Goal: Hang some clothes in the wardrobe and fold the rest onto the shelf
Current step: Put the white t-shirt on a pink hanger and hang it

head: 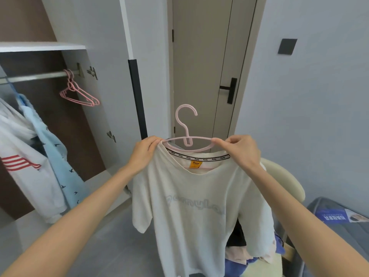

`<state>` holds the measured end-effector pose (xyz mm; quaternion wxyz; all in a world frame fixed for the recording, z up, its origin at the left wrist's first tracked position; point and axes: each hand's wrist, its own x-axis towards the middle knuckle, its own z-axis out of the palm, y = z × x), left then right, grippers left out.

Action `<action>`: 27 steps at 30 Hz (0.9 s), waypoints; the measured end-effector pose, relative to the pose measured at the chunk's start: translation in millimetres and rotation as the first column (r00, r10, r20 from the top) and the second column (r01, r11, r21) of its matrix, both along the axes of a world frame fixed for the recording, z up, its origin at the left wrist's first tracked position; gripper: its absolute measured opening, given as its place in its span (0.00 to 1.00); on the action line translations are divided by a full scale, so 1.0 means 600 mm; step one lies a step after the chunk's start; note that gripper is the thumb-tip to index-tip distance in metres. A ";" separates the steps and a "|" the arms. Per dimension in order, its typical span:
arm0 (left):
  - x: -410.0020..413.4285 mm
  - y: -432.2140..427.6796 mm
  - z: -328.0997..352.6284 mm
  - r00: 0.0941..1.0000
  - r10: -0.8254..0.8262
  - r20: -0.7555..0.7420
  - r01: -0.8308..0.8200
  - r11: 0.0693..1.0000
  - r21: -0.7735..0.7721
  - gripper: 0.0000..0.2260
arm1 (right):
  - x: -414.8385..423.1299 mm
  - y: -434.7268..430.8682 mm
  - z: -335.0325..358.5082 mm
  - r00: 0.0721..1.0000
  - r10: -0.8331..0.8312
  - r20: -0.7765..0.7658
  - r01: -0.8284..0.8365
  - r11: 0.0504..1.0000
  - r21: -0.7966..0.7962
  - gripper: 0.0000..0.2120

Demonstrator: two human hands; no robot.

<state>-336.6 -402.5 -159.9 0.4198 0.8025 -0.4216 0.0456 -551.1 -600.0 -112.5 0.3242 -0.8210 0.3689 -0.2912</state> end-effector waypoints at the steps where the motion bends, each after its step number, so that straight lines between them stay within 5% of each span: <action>1: -0.001 0.004 0.007 0.999 -0.021 -0.032 0.021 1.000 -0.008 0.11 | 0.000 0.002 0.000 1.000 -0.003 0.007 0.003 1.000 0.006 0.28; 12: 0.003 0.043 0.047 0.969 0.150 0.196 -0.140 0.988 -0.062 0.10 | 0.013 0.024 0.003 0.989 0.074 0.130 -0.079 0.996 0.033 0.25; 17: 0.037 0.071 0.053 0.933 0.309 0.183 -0.307 0.951 -0.041 0.11 | 0.024 0.024 0.006 0.962 0.188 0.200 -0.182 0.982 -0.046 0.21; 20: 0.042 0.078 0.059 0.957 0.238 0.164 -0.252 0.965 0.070 0.12 | 0.031 0.030 0.003 0.960 0.213 0.184 -0.198 0.975 -0.096 0.22; 24: 0.003 0.071 0.080 0.968 -0.092 0.233 0.040 0.975 0.219 0.15 | 0.042 0.042 0.003 0.970 0.183 0.158 -0.158 0.974 -0.160 0.21; 27: -0.001 0.067 0.077 0.950 -0.152 0.274 0.094 0.972 0.214 0.11 | 0.050 0.042 0.006 0.965 0.206 0.164 -0.174 0.967 -0.188 0.19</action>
